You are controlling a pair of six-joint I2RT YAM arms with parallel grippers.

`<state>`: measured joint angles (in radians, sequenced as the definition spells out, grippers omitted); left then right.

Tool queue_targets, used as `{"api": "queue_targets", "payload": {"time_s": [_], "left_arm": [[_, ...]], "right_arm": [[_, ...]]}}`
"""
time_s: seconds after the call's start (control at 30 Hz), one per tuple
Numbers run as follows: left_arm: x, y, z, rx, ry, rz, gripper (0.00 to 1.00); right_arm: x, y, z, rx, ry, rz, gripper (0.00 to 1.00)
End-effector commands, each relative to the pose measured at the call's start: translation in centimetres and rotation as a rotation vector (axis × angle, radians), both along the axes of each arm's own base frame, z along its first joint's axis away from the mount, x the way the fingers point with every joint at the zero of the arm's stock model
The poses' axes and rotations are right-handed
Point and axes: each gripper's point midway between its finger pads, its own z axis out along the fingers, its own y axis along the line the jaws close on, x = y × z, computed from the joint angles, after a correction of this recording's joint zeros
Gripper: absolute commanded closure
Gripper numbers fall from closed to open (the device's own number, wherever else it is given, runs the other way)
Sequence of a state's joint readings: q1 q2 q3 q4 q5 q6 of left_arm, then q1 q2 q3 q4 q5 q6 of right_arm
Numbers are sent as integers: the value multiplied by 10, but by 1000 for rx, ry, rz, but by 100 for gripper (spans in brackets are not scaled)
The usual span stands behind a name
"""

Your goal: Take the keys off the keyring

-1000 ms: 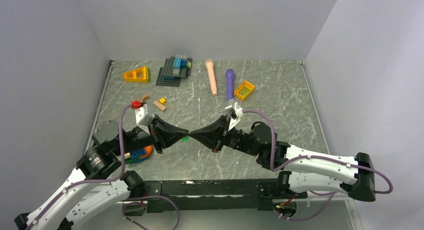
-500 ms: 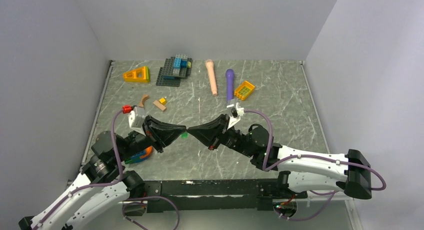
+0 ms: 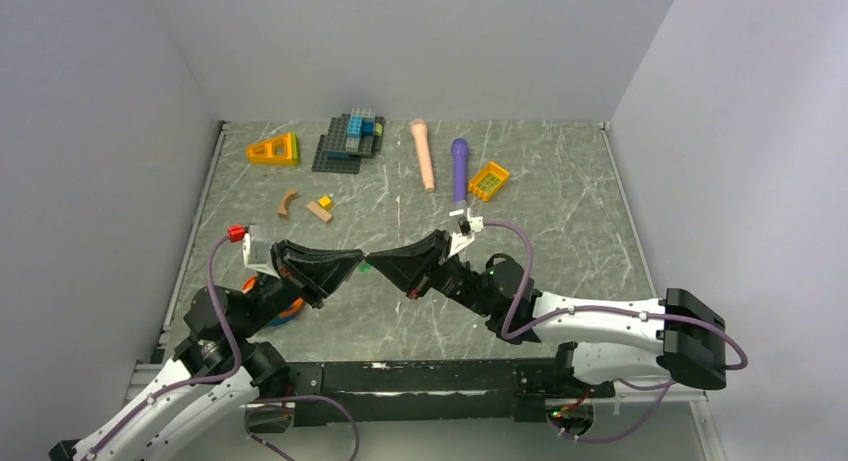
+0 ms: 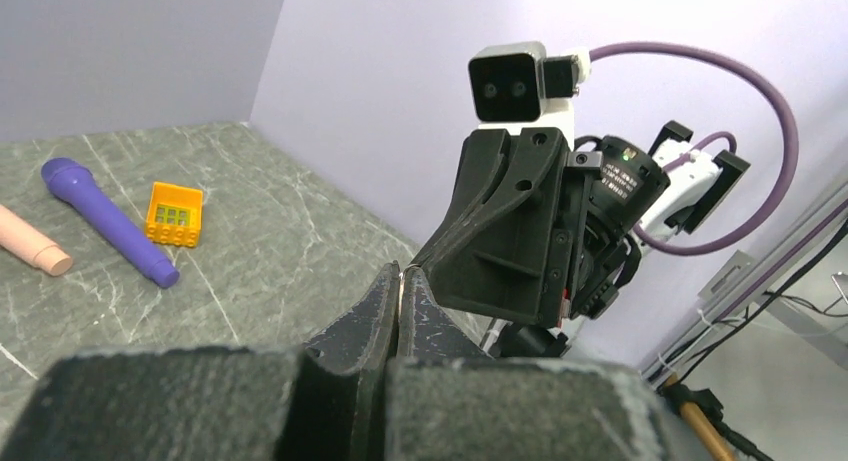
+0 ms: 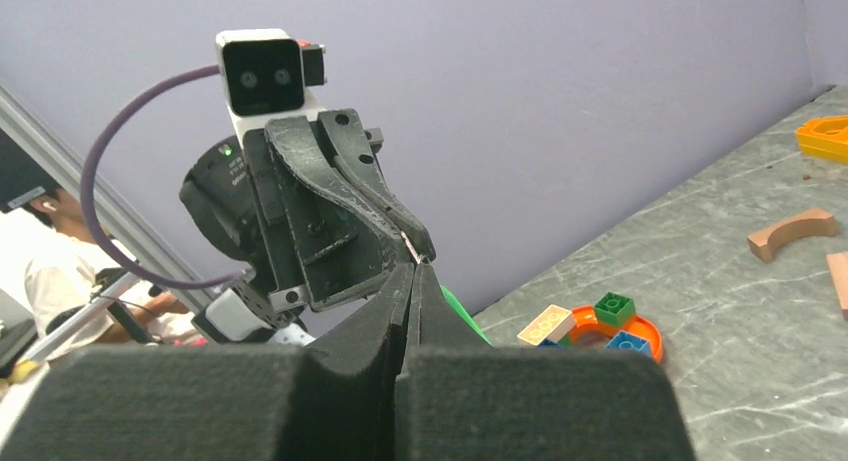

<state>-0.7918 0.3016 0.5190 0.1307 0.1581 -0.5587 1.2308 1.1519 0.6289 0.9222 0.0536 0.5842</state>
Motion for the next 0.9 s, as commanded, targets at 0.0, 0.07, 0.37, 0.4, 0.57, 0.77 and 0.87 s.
{"api": "queue_targets", "payload": {"time_s": [0.0, 0.07, 0.37, 0.4, 0.57, 0.77, 0.87], "left_arm": [[15, 24, 26, -156, -28, 138, 100], [12, 27, 33, -185, -59, 136, 100], [2, 35, 45, -244, -108, 124, 100], [1, 35, 45, -236, -108, 123, 100], [4, 34, 41, -147, -82, 142, 100], [11, 34, 21, 29, -13, 185, 100], [25, 35, -6, 145, 80, 239, 100]], "right_arm": [[-15, -12, 39, 195, -30, 53, 100], [-14, -13, 39, 215, -32, 48, 100], [-16, -23, 43, 305, -44, 54, 100], [-16, -23, 43, 302, -42, 51, 100], [-13, -28, 37, 264, -36, 23, 100], [6, -35, 4, 63, 24, -102, 100], [14, -42, -14, -42, 57, -156, 100]]}}
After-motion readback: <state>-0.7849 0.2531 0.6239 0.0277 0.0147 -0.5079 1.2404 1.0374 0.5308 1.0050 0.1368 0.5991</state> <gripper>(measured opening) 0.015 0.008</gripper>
